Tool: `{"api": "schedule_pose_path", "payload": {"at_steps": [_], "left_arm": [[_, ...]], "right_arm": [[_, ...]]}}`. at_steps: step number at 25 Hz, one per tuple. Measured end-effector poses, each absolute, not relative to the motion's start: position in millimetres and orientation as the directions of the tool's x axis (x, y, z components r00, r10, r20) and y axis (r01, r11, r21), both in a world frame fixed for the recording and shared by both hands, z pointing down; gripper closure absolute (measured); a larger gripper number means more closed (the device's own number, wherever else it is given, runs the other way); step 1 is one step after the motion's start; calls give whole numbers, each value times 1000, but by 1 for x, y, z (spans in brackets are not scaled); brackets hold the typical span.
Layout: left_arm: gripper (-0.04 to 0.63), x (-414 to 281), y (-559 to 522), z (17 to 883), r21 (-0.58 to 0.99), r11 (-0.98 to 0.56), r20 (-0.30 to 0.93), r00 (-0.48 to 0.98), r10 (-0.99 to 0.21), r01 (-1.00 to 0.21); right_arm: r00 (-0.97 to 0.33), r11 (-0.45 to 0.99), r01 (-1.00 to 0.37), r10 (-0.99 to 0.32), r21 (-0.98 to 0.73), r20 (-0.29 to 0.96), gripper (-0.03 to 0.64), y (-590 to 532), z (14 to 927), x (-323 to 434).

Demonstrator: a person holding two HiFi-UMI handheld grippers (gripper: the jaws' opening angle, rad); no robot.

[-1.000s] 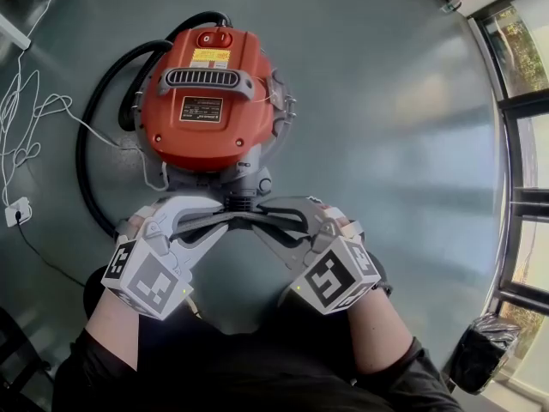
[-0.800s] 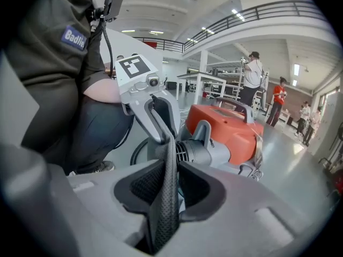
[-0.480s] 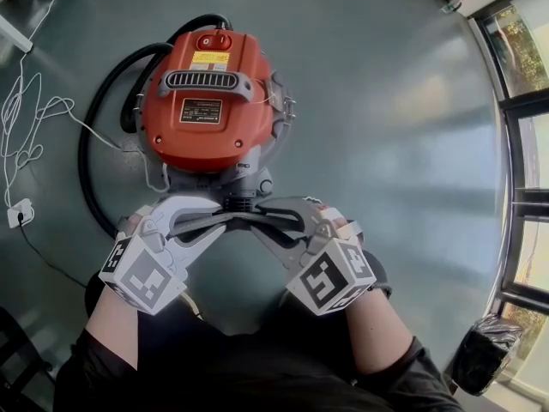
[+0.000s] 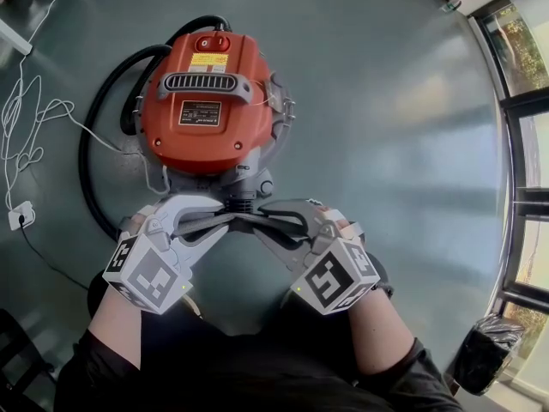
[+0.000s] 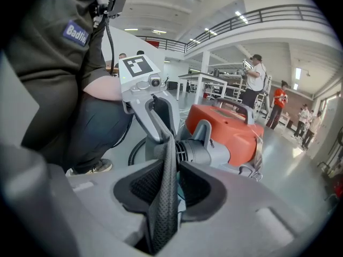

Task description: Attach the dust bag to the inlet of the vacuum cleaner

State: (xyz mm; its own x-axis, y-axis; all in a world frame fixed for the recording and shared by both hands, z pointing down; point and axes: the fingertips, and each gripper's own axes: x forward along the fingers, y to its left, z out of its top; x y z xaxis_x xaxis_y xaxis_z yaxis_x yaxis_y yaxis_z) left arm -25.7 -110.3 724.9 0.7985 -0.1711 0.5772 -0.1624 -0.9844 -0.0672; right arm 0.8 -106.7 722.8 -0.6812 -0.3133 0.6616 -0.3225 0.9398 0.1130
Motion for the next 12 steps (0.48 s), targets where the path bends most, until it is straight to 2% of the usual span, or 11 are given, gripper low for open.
{"api": "schedule_pose_path", "payload": {"at_steps": [12], "left_arm": [[499, -34, -109, 723, -127, -979, 581, 788, -203, -158]], "right_arm": [[-673, 944, -296, -315, 147, 669, 531, -106, 724, -2]]}}
